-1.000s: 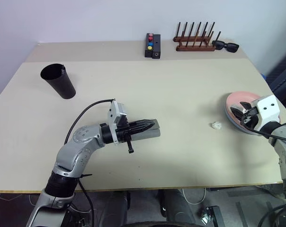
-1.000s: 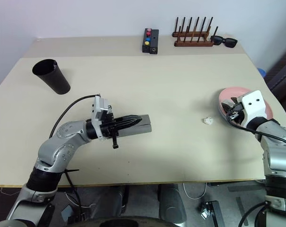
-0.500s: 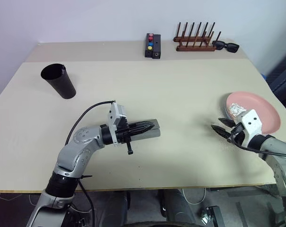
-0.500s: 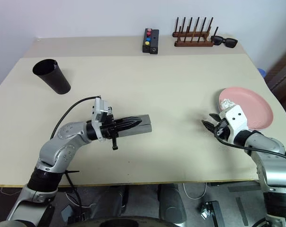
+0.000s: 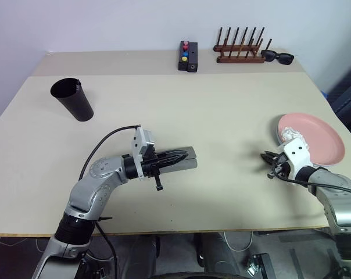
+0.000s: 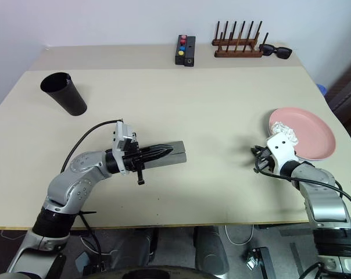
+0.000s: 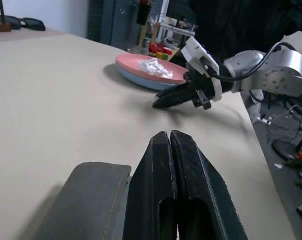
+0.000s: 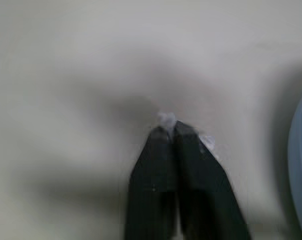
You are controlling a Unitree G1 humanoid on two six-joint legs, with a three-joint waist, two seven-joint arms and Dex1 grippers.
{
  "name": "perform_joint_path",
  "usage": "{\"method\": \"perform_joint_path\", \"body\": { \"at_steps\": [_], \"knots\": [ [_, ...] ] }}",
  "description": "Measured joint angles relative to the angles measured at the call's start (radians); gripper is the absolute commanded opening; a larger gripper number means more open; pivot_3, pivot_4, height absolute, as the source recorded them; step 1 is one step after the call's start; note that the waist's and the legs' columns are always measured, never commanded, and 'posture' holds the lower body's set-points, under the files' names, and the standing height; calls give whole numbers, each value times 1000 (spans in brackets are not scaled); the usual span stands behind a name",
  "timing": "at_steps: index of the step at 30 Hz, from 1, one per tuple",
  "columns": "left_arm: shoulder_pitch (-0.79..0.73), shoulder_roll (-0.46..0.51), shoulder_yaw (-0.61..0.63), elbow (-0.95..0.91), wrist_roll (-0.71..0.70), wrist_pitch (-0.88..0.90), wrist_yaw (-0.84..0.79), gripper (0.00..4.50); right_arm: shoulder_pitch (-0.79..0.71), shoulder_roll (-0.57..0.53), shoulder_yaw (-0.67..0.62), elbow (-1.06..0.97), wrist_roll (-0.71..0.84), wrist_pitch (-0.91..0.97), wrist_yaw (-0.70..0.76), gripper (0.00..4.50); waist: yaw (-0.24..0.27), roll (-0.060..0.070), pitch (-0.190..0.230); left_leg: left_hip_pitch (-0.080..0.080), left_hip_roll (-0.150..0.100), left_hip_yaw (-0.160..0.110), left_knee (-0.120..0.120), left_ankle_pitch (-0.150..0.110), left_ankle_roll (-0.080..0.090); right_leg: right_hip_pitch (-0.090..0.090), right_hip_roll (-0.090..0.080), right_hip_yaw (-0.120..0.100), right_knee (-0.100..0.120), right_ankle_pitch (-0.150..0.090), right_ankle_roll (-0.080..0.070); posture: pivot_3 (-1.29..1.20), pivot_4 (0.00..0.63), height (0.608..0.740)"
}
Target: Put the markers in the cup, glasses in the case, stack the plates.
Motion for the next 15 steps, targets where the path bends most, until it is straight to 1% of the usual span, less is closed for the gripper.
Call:
{"method": "perform_joint_path", "body": {
  "at_steps": [4,7,11,15],
  "knots": [
    [0,0,0,-1,0,3,0,0,1,-1,-4,-12,1,-16,0,33,-1,0,0,0,0,0,0,0,0,0,0,0,0,0,0,0,150,740],
    [-1,0,0,-1,0,4,0,0,-7,-1,-51,-43,26,-34,-2,33,-1,0,0,0,0,0,0,0,0,0,0,0,0,0,0,0,150,740],
    [-7,-2,0,-1,-1,5,1,0,-86,-26,-150,-27,23,-63,-74,33,0,0,0,0,0,0,0,0,0,0,0,0,0,0,0,0,150,740],
    [-16,-5,-1,-1,-1,12,8,0,-136,-64,-180,76,-35,-96,-142,33,2,0,0,0,0,0,0,0,0,0,0,0,0,0,-1,0,150,740]
  ]
}}
